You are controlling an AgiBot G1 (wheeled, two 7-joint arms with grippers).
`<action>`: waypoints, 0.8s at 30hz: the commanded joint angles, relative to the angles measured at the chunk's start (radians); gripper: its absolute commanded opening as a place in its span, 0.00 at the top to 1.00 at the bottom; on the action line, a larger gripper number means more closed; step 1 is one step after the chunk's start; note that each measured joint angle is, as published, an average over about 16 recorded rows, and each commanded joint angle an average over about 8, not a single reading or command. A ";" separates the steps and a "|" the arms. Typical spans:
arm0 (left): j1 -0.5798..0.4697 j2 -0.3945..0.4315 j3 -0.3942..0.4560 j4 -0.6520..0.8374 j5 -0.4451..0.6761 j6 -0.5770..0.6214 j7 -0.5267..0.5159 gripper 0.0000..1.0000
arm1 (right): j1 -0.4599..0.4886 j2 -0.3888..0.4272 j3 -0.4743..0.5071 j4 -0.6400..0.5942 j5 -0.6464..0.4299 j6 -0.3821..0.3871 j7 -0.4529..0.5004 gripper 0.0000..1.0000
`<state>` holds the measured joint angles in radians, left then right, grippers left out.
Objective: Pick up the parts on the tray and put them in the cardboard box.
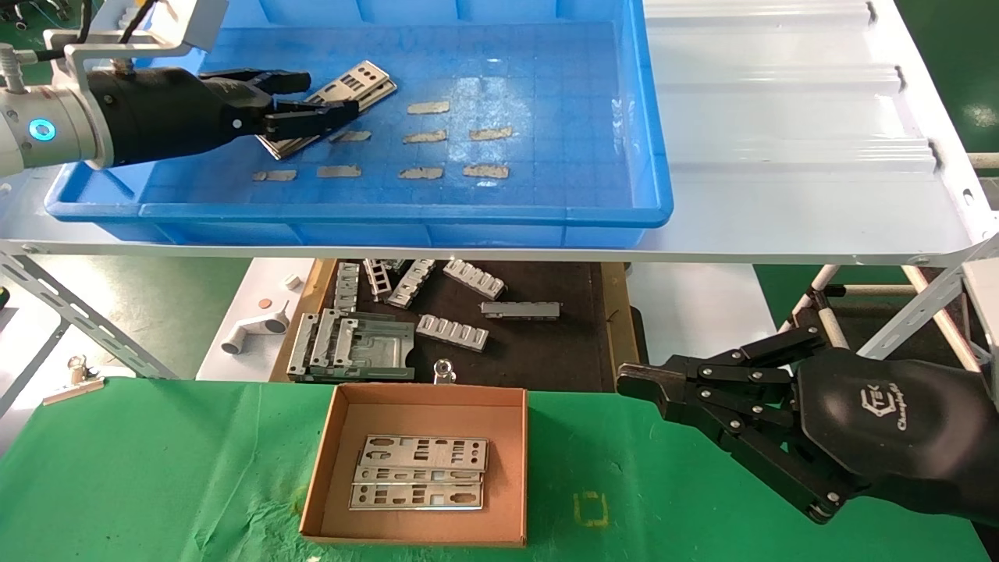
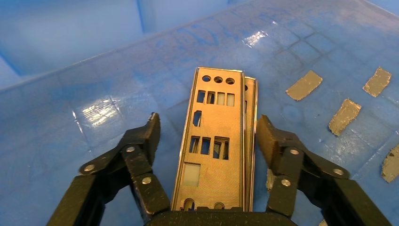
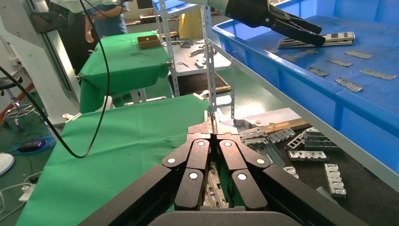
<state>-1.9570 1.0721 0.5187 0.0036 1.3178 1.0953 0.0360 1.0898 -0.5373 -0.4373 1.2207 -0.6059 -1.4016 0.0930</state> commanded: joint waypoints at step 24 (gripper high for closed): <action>-0.005 -0.005 -0.007 -0.010 -0.010 0.015 0.007 1.00 | 0.000 0.000 0.000 0.000 0.000 0.000 0.000 1.00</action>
<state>-1.9622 1.0663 0.5114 -0.0069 1.3077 1.1121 0.0443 1.0898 -0.5373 -0.4373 1.2207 -0.6059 -1.4016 0.0930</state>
